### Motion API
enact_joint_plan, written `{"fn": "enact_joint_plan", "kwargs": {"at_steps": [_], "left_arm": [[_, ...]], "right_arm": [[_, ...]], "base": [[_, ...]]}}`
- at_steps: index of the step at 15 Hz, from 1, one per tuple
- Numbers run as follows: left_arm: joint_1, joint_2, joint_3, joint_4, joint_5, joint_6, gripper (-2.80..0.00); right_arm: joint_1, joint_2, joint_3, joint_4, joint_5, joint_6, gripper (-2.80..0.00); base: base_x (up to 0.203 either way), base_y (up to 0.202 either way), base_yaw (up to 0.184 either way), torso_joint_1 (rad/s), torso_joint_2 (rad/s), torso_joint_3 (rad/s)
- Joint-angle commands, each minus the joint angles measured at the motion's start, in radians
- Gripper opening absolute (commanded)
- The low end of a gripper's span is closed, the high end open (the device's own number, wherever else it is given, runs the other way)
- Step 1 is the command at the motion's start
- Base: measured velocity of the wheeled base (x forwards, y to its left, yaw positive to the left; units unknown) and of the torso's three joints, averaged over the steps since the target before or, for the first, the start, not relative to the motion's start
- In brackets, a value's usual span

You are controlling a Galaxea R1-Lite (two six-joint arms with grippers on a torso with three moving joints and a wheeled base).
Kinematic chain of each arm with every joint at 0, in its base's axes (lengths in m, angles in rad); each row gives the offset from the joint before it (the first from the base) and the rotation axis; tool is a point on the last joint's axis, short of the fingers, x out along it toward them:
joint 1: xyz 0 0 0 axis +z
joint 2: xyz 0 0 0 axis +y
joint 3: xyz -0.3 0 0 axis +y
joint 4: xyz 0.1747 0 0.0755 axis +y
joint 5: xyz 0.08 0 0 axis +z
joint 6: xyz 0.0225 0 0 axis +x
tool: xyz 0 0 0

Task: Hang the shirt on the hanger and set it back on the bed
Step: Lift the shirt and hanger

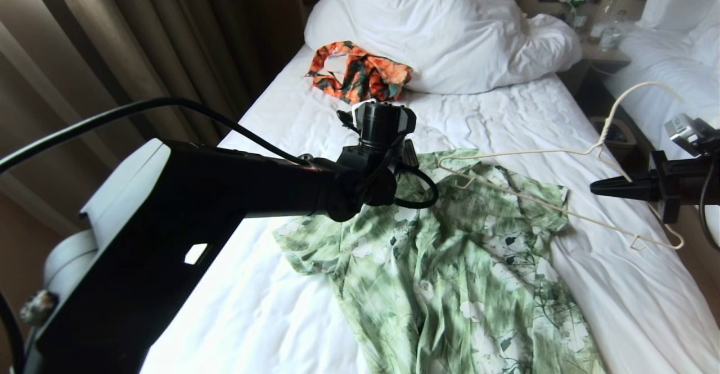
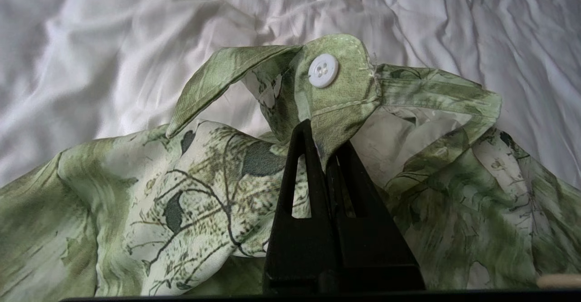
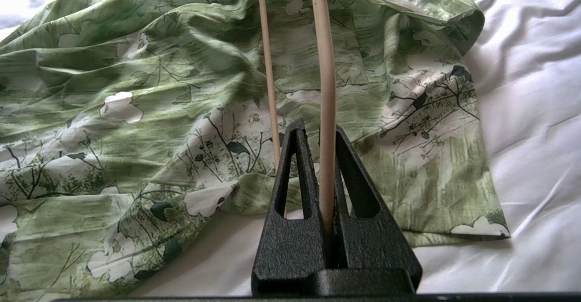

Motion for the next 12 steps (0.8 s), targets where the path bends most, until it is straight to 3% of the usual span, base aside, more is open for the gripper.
{"fn": "enact_joint_plan", "kwargs": {"at_steps": [1, 5, 12], "left_arm": [[-0.037, -0.059, 0.046, -0.002, 0.004, -0.019, -2.8], [-0.106, -0.112, 0.161, -0.019, 0.007, -0.06, -2.8], [-0.13, -0.152, 0.224, -0.066, 0.013, -0.065, -2.8]], "right_arm": [[0.018, 0.035, -0.026, 0.003, 0.008, 0.0, -2.8], [0.021, 0.035, -0.032, -0.008, 0.008, 0.002, -2.8], [0.073, 0.083, -0.09, -0.015, 0.004, 0.004, -2.8]], "base": [[0.0, 0.0, 0.0, 0.0, 0.0, 0.0], [0.0, 0.0, 0.0, 0.0, 0.0, 0.0], [0.0, 0.0, 0.0, 0.0, 0.0, 0.0]]}}
